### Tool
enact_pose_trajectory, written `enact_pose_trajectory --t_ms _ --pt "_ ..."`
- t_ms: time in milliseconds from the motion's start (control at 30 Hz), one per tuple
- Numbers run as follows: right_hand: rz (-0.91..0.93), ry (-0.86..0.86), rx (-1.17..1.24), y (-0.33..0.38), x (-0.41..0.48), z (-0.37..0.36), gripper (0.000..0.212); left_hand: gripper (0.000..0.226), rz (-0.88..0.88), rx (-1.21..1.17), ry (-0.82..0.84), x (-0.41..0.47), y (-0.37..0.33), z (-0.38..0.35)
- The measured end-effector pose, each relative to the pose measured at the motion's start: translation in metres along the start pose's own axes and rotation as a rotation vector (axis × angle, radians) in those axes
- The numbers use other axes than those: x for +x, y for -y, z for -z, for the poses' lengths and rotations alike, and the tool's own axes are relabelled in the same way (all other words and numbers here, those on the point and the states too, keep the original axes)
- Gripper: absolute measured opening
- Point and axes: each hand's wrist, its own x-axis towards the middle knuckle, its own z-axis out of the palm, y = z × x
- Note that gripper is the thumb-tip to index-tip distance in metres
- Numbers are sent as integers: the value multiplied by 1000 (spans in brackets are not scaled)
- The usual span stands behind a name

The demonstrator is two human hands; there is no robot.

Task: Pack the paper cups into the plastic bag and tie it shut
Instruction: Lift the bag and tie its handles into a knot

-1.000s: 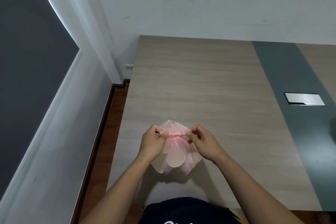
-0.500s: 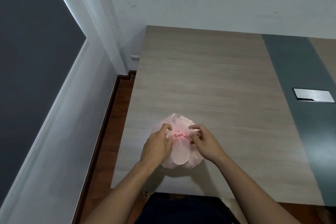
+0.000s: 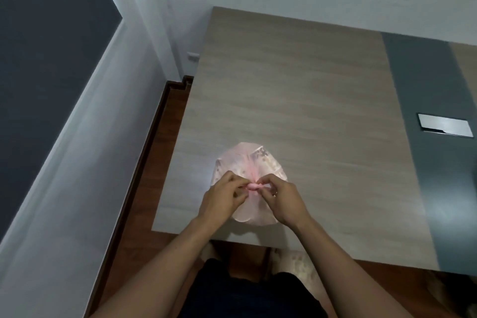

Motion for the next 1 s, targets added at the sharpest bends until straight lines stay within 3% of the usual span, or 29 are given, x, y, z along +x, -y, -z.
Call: enact_pose_trajectory --t_ms 200,467,667,867,1000 --pt "133 65 62 -11 -22 8 5 19 87 -33 -162 -42 -20 -9" --pt "298 294 70 -21 -53 18 6 26 206 -39 -389 -127 -41 -50" --pt "452 499 5 -1 -86 -5 7 32 424 -9 -540 -206 -47 -68" --pt "599 687 -15 42 -134 -51 7 42 645 -192 -696 -300 -52 -62" --pt "716 783 -53 68 -171 -92 6 37 760 -566 -833 -360 -53 -58"
